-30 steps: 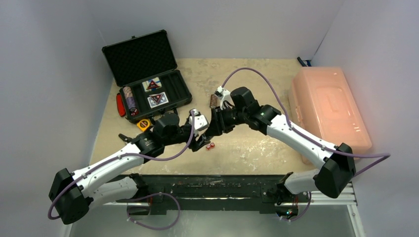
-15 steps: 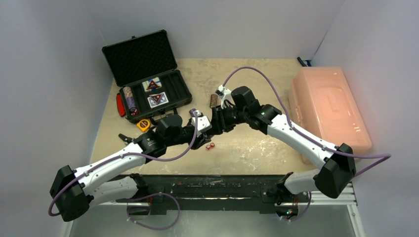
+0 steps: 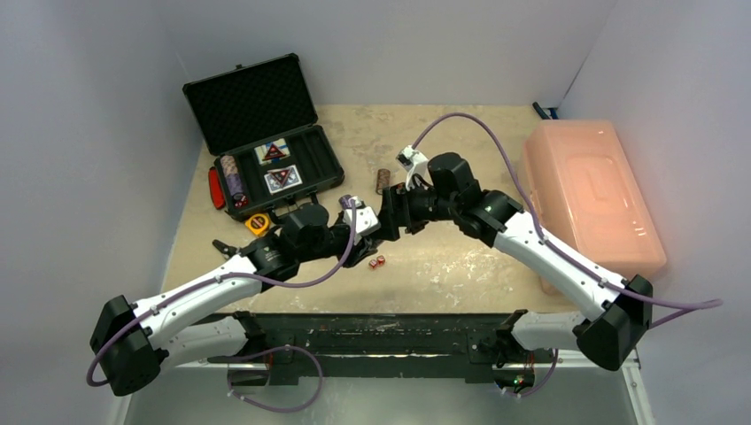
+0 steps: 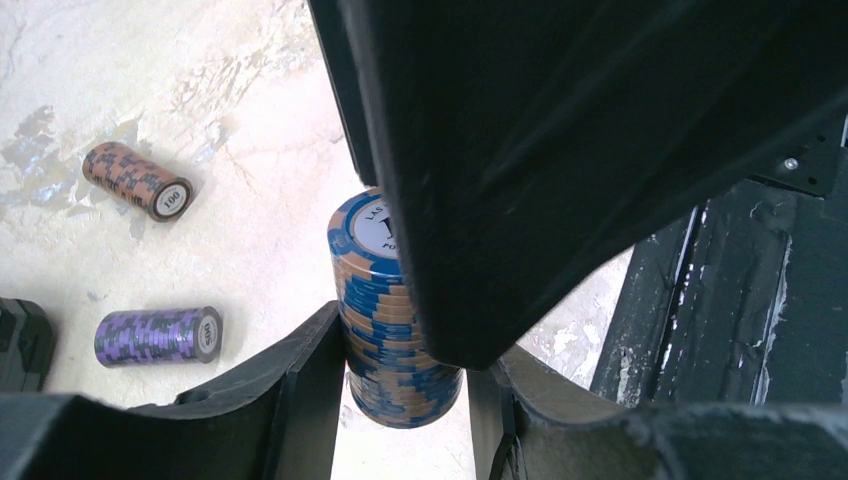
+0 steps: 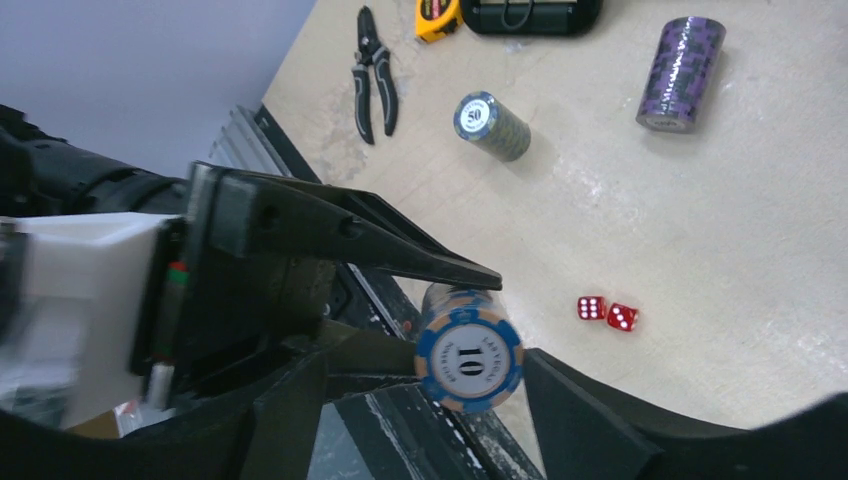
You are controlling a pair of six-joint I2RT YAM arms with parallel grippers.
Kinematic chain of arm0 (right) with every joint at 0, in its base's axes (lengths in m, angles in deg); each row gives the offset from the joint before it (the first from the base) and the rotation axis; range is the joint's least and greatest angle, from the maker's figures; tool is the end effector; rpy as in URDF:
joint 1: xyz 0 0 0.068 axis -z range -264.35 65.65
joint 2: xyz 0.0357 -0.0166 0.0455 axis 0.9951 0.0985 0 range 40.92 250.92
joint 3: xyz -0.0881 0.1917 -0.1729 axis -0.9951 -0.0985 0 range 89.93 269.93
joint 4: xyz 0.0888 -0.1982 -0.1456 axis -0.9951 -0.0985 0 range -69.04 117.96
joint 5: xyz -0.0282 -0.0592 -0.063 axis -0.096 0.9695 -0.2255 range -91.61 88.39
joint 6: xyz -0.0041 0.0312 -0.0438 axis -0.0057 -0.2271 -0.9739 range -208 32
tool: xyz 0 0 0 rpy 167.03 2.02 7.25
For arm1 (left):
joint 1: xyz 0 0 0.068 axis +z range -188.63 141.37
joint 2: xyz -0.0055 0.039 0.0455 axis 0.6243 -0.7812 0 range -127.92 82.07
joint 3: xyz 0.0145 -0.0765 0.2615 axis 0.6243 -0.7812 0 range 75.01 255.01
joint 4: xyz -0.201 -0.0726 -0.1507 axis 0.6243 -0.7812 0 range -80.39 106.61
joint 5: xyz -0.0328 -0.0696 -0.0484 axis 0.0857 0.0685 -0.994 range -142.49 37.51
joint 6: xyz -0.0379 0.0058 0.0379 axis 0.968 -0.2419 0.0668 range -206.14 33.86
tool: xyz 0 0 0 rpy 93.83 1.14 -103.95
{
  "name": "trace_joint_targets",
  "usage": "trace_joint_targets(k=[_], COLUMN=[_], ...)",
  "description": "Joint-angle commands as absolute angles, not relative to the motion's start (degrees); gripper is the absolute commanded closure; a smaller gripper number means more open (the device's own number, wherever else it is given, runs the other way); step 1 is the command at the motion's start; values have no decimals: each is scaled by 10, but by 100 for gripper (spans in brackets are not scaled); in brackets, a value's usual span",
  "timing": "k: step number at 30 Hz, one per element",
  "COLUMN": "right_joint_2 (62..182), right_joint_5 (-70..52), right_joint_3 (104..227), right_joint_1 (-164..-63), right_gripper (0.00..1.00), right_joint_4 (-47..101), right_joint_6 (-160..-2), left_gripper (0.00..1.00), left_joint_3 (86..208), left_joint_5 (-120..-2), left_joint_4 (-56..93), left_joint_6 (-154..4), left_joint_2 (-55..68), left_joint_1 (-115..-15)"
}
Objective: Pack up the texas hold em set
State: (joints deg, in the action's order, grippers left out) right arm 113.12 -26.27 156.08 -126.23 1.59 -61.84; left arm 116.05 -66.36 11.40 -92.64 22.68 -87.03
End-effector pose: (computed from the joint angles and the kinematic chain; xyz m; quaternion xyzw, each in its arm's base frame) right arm 0.1978 0.1974 0.3416 -0.2190 0.8340 0.4183 0.2853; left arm 0.1506 -0.1826 0.2772 0.4415 0.7065 -0.2887 0.4717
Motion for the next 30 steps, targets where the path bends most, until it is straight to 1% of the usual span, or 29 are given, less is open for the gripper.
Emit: trace_joint_targets(k=[1,2,3,4,16,25,30], right_joint_2=[1102,1097,1093,1088,1040,1019,1018], right_joint_5=[-232,-225,-214,-206,-93,-32,-19], right_joint_3=[1595,1595,1595,1594,1588,1586,1585], right_joint_1=[-1265,-1265,-1265,-1264,-1265,-1264,-1264], right_gripper=[10,5,2,1,1,1,1], right_joint_4=[32,29,28,26,-3,-32,-41], right_joint_6=[-613,-613,-612,-612,-596,-588,-586], left_gripper=[100,100,100,100,100,100,100], left_joint_3=[1194,1195,1197,1198,1224,1273,1339], left_joint_5=[-635,-628,-623,-615,-527,-505,-430], left_joint_4=[123,120,118,114,73,30,-15], left_joint_6=[-913,-911,-910,-907,-872,-801,-764], left_joint_2=[227,227,228,228,222,206,153], left_joint_1=[-871,-871,-871,-871,-863,-781,-754])
